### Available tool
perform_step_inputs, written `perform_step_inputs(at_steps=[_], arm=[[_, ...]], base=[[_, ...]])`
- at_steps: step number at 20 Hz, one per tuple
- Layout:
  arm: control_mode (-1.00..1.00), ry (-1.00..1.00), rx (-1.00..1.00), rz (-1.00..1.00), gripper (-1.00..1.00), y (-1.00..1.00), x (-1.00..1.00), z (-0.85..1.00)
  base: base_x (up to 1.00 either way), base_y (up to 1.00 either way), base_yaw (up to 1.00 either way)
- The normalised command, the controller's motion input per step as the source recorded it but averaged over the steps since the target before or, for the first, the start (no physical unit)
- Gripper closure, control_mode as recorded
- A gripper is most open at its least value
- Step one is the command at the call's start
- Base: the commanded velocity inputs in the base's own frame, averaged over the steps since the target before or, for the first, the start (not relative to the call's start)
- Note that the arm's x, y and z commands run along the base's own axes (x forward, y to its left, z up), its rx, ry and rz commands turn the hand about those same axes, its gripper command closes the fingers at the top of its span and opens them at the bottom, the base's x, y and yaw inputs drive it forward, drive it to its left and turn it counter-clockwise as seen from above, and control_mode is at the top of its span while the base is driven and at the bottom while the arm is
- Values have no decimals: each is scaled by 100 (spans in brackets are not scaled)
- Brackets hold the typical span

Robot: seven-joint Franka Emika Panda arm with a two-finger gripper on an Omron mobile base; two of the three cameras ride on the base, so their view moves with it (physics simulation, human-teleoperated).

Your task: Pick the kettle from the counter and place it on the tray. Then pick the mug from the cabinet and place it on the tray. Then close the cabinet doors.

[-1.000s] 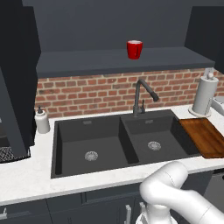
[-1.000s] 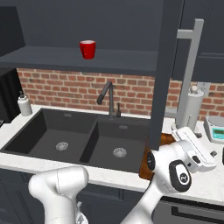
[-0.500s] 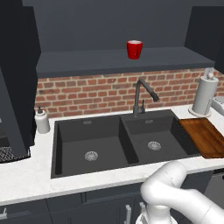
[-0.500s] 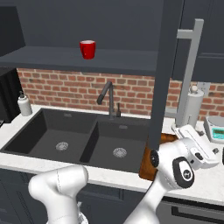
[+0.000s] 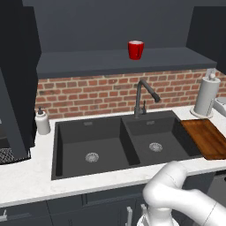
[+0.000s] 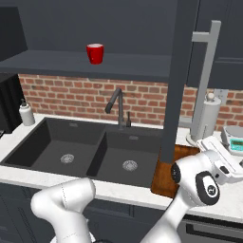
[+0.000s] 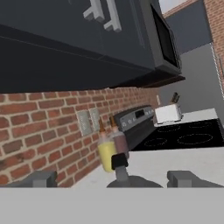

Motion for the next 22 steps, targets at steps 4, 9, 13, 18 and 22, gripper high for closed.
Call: perform_step_inputs(at_steps=[4, 9, 13, 18, 22], arm=[[-100, 0, -5, 0, -100, -21, 0, -14], [-100, 0, -1, 0, -100, -13, 0, -16], [-100, 0, 0, 0, -100, -7, 1, -14], [-100, 0, 0, 0, -100, -5, 6, -10], [-100, 0, 0, 0, -100, -3, 6, -12]], base=[[0, 0, 0], [0, 0, 0], [0, 0, 0], [0, 0, 0], [0, 0, 0]])
